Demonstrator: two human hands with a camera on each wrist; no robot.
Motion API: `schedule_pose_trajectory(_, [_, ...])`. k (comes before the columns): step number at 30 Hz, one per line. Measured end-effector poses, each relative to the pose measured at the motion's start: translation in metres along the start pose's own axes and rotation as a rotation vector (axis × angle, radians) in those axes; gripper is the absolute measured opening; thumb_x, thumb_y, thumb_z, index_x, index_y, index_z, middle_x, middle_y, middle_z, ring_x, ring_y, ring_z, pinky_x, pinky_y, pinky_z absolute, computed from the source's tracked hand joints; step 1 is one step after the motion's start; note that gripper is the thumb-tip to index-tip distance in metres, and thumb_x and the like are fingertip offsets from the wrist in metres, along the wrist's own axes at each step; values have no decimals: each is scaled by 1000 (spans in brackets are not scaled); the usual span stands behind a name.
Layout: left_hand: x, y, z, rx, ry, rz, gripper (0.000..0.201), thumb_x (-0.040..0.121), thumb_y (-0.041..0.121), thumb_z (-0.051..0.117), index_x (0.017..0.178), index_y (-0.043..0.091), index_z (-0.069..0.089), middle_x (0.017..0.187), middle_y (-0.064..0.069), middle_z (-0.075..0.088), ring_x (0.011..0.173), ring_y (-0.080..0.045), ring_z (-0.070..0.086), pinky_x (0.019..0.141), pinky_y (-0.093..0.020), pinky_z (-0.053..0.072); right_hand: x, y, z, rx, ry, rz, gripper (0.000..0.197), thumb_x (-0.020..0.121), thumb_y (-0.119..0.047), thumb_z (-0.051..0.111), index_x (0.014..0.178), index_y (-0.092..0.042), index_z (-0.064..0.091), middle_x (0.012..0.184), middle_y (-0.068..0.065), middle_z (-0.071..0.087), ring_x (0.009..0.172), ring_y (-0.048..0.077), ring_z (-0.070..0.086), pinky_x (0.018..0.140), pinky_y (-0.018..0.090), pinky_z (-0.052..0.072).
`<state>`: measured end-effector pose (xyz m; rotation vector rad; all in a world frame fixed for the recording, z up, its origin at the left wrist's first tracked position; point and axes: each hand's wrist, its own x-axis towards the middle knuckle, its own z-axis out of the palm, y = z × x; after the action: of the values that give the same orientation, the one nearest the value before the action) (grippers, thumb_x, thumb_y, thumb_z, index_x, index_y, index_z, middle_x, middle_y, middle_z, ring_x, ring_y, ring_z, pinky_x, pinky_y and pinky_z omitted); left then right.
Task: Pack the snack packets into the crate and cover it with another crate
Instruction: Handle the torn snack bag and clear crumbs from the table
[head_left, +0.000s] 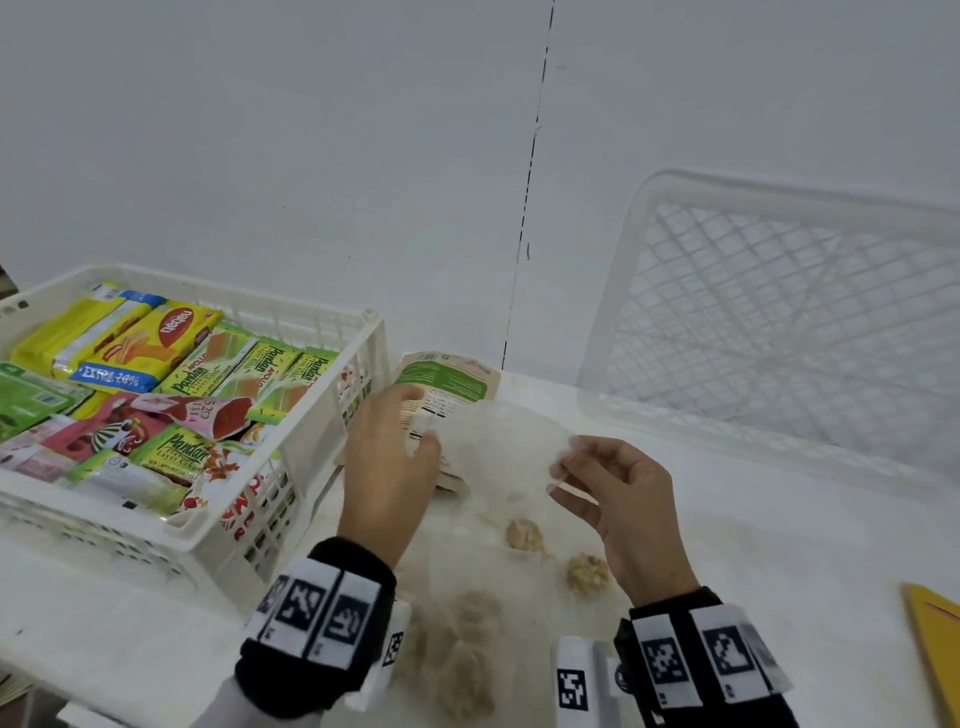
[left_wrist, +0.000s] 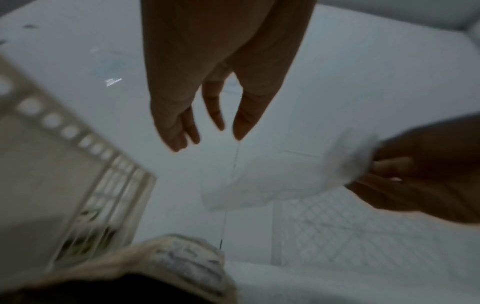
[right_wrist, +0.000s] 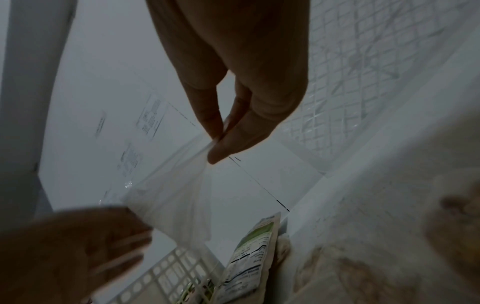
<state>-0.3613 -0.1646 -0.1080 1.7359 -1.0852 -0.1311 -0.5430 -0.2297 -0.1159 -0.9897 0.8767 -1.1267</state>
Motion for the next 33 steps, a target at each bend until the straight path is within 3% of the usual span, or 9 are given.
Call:
schedule_pose_trajectory(2, [-10, 15, 5, 43, -81, 285, 17, 83, 10, 64, 98, 17, 60, 102, 9, 52, 94, 5, 43, 88, -4, 28, 0, -1, 4, 1, 35, -18, 15, 85, 2, 62, 99, 0, 58, 76, 17, 66, 68, 20, 66, 59, 29, 56])
schedule_pose_trajectory(4, [-23, 25, 12, 44, -283, 378, 7, 86, 22, 64, 93, 21, 65, 106, 12, 50, 101, 11, 42, 88, -2, 28, 0, -2, 8, -5, 44, -29, 17, 85, 3, 60, 100, -5, 54, 79, 20, 65, 68, 21, 67, 58, 28, 55])
schedule_pose_trajectory(9, [-33, 25, 27, 49, -329, 342, 14, 88, 28, 63, 95, 23, 74, 121, 5, 53, 109, 4, 46, 91, 0, 26, -1, -2, 13, -74, 19, -70, 11, 84, 6, 59, 86, -5, 64, 85, 18, 65, 69, 18, 69, 57, 25, 54])
schedule_pose_trajectory(11, [-32, 24, 30, 117, -307, 311, 14, 87, 23, 63, 94, 19, 75, 122, 1, 60, 111, -8, 53, 97, -12, 32, 0, -1, 13, -80, 25, -80, 8, 82, 5, 64, 84, -3, 66, 76, 12, 68, 70, 20, 70, 60, 26, 56])
schedule_pose_trajectory(18, [-33, 26, 30, -27, -192, 235, 5, 87, 18, 61, 89, 22, 63, 87, 15, 64, 85, 5, 54, 71, -3, 36, 1, 4, 11, -313, 72, -157, 10, 77, -7, 75, 73, -2, 66, 66, 8, 67, 56, 19, 66, 60, 36, 60])
schedule_pose_trajectory(22, [-28, 23, 29, -11, -290, 209, 10, 91, 26, 55, 86, 23, 63, 85, 12, 62, 84, 2, 52, 74, -7, 36, 0, -2, 9, -529, -17, -221, 18, 78, -17, 74, 70, -6, 63, 59, -1, 63, 52, 14, 63, 64, 43, 59])
schedule_pose_trajectory(27, [-24, 24, 29, 59, -276, 159, 19, 92, 20, 55, 97, 13, 72, 94, 4, 69, 86, -6, 56, 72, -9, 34, 6, -16, 0, -659, -148, -261, 22, 81, -18, 71, 65, -7, 60, 56, -3, 59, 54, 12, 62, 55, 24, 55])
schedule_pose_trajectory(29, [-23, 25, 29, 107, -225, 154, 20, 90, 9, 55, 102, 9, 72, 100, -3, 71, 92, -13, 61, 84, -13, 38, 10, -20, -6, -704, -228, -252, 21, 80, -15, 71, 64, -9, 60, 56, -4, 60, 53, 9, 63, 53, 15, 49])
schedule_pose_trajectory(33, [-24, 28, 31, 152, -206, 147, 35, 84, -8, 50, 109, 7, 69, 112, -7, 69, 108, -18, 61, 93, -9, 32, 16, -25, -17, -783, -348, -179, 13, 80, -17, 72, 76, -10, 62, 64, -3, 66, 60, 12, 68, 63, 22, 56])
